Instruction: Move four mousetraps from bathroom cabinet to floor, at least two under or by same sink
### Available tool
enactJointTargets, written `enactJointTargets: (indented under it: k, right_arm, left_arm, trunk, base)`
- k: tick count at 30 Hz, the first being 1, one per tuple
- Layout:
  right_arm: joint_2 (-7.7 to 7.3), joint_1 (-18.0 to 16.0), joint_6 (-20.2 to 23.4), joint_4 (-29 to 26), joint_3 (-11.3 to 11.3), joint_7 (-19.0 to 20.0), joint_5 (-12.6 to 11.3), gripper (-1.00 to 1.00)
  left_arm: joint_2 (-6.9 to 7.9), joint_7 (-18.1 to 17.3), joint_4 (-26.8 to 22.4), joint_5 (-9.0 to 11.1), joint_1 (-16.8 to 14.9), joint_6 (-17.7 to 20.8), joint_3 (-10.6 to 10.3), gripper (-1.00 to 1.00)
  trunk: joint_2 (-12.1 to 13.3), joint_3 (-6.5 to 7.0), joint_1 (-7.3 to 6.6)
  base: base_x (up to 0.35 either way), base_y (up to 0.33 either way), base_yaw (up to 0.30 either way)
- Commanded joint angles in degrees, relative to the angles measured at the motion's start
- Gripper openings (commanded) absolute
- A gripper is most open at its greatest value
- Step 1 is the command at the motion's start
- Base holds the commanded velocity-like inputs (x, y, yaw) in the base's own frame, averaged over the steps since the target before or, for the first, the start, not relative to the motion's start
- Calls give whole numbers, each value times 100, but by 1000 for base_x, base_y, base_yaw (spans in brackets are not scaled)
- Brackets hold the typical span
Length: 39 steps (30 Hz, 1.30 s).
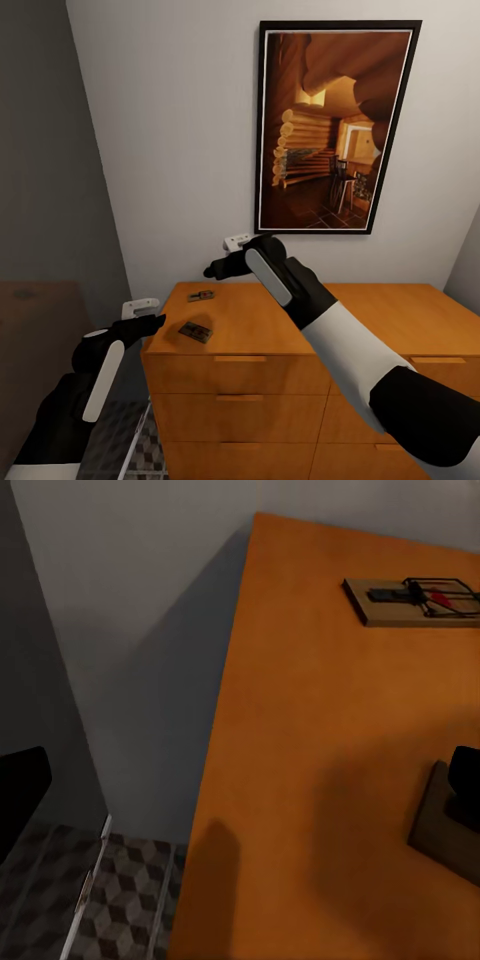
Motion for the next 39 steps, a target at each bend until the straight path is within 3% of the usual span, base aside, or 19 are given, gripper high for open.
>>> enactJointTargets:
  k: [1,18,28,39]
  right_arm:
    - [0,-6,13,-5,48,-58,-57,100]
    - [0,31,13,-13,682,-41,-67,100]
    - [0,29,13,1,1077,-24,-192,100]
    - [0,29,13,9,1214,-21,-289,100]
  left_arm:
    - [2,47,-6,61,-5,22,-1,100]
    - [2,43,11,63,-4,26,-1,100]
    - [2,45,19,57,-3,23,-2,100]
    - [2,45,20,61,-1,22,-3,100]
  trunk:
    - [-4,-7,0]
    - [-4,-7,0]
    - [-4,-7,0]
    - [-4,-7,0]
  base:
    - [0,0,0]
    - [0,0,0]
    - [0,0,0]
    - [0,0,0]
